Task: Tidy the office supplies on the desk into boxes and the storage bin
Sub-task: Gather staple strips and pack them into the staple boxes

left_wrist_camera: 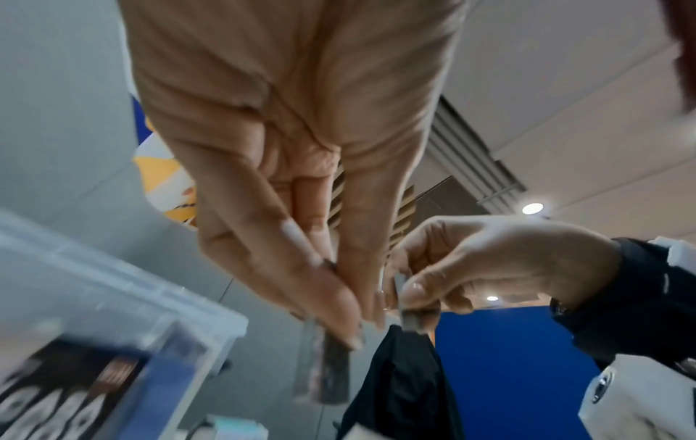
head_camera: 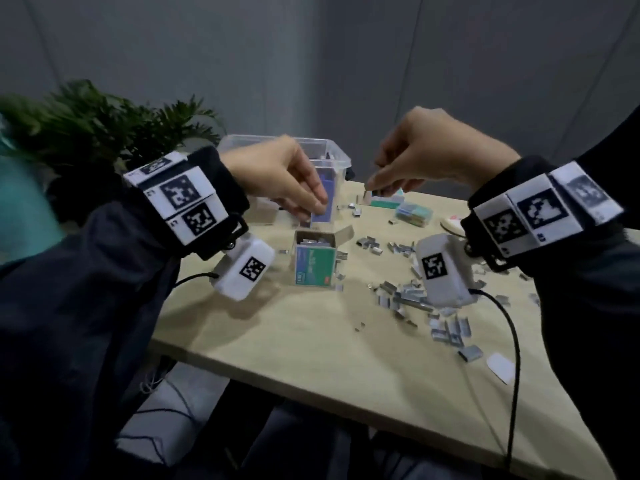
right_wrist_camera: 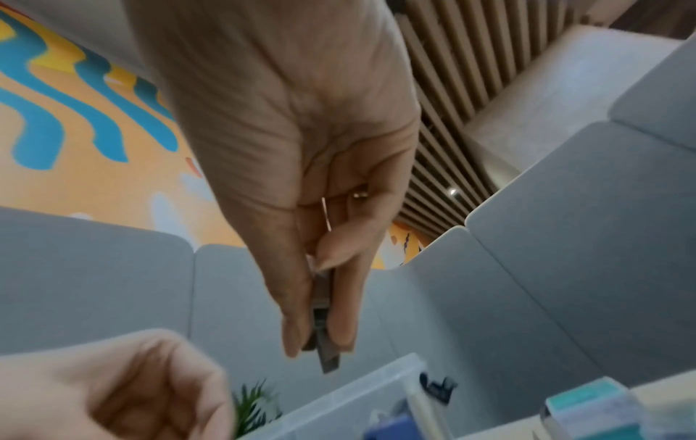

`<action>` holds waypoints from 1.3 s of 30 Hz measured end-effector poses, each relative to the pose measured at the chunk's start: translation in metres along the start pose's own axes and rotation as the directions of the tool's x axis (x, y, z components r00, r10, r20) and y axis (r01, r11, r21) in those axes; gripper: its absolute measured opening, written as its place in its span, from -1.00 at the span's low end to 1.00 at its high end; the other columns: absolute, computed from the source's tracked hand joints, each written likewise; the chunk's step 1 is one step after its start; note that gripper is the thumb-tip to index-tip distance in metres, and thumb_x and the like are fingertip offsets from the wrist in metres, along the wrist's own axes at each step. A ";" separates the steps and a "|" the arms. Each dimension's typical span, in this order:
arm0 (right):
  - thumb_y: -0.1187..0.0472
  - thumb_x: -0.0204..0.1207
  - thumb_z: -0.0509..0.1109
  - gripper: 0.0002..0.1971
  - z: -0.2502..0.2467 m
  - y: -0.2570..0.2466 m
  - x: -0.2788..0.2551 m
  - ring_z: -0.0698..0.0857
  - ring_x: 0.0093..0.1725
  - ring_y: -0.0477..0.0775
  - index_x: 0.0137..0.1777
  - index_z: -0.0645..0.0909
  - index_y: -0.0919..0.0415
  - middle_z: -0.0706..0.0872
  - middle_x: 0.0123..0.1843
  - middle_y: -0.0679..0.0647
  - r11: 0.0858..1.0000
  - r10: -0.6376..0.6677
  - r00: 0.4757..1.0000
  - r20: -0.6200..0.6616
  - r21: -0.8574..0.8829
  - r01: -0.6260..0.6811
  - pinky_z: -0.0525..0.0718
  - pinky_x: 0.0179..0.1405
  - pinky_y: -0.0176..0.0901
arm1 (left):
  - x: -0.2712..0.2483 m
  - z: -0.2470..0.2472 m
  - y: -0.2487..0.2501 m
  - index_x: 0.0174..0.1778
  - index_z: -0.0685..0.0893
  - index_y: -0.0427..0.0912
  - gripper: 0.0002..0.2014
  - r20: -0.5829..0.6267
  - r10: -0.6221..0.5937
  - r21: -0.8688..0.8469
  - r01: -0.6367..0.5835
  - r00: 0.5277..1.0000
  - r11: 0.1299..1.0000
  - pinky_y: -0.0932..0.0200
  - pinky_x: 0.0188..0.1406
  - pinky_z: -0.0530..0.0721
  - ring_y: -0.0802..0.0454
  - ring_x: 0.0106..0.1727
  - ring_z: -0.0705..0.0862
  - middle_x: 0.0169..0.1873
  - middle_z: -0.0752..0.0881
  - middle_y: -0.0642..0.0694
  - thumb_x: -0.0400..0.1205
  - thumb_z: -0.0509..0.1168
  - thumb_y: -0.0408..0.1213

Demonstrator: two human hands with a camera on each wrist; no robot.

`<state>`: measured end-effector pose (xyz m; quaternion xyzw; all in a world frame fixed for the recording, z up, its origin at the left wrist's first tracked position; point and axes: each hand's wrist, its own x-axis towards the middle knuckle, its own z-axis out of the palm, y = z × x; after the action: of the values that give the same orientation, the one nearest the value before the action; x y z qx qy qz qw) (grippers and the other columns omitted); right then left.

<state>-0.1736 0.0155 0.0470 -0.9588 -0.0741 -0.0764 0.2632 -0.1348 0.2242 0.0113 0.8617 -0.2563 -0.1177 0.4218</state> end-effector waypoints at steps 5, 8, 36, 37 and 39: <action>0.26 0.39 0.65 -0.88 0.026 -0.005 0.011 0.84 -0.30 -0.04 -0.19 0.79 0.29 0.83 -0.34 0.11 0.999 -0.038 0.999 0.022 -0.026 0.038 0.74 -0.42 -0.38 | 0.005 0.019 -0.018 -0.17 0.75 -0.38 -0.91 -0.022 -0.063 -0.130 0.059 0.998 0.990 0.30 -0.33 0.76 0.02 -0.34 0.80 -0.37 0.82 -0.18 0.46 0.47 -0.58; 0.24 0.38 0.66 -0.88 0.031 -0.002 0.013 0.84 -0.33 -0.06 -0.20 0.80 0.29 0.83 -0.37 0.07 0.998 -0.047 0.999 0.012 -0.037 0.047 0.74 -0.42 -0.36 | 0.010 0.024 -0.026 -0.15 0.75 -0.40 -0.89 -0.036 -0.070 -0.133 0.065 0.997 0.989 0.30 -0.33 0.75 0.04 -0.33 0.79 -0.39 0.81 -0.14 0.45 0.49 -0.57; 0.17 0.28 0.71 -0.79 0.062 -0.015 0.021 0.74 -0.48 -0.22 -0.16 0.81 0.24 0.80 -0.40 0.01 0.995 -0.084 0.976 0.202 -0.028 0.092 0.60 -0.53 -0.47 | -0.012 0.010 -0.052 -0.12 0.86 -0.17 -0.81 -0.143 0.059 0.233 -0.024 0.988 0.972 0.35 -0.56 0.58 0.22 -0.41 0.63 -0.36 0.79 -0.09 0.38 0.61 -0.26; 0.17 0.28 0.71 -0.80 0.058 -0.013 0.020 0.76 -0.44 -0.20 -0.17 0.81 0.21 0.81 -0.39 0.01 0.994 -0.083 0.973 0.218 -0.050 0.096 0.59 -0.53 -0.47 | -0.012 0.010 -0.052 -0.12 0.87 -0.17 -0.82 -0.139 0.070 0.240 -0.035 0.988 0.970 0.34 -0.56 0.59 0.22 -0.41 0.63 -0.34 0.80 -0.11 0.39 0.61 -0.27; 0.20 0.29 0.71 -0.85 0.052 -0.008 0.018 0.80 -0.37 -0.17 -0.19 0.82 0.17 0.83 -0.36 -0.01 0.991 -0.073 0.960 0.270 -0.093 0.101 0.60 -0.50 -0.48 | -0.011 0.012 -0.051 -0.15 0.87 -0.16 -0.84 -0.144 0.104 0.268 -0.063 0.984 0.961 0.31 -0.58 0.59 0.27 -0.46 0.59 -0.37 0.79 -0.09 0.38 0.62 -0.26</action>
<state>-0.1518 0.0512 0.0097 -0.9688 -0.1466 0.0374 0.1962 -0.1321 0.2483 -0.0360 0.9049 -0.2719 0.0033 0.3275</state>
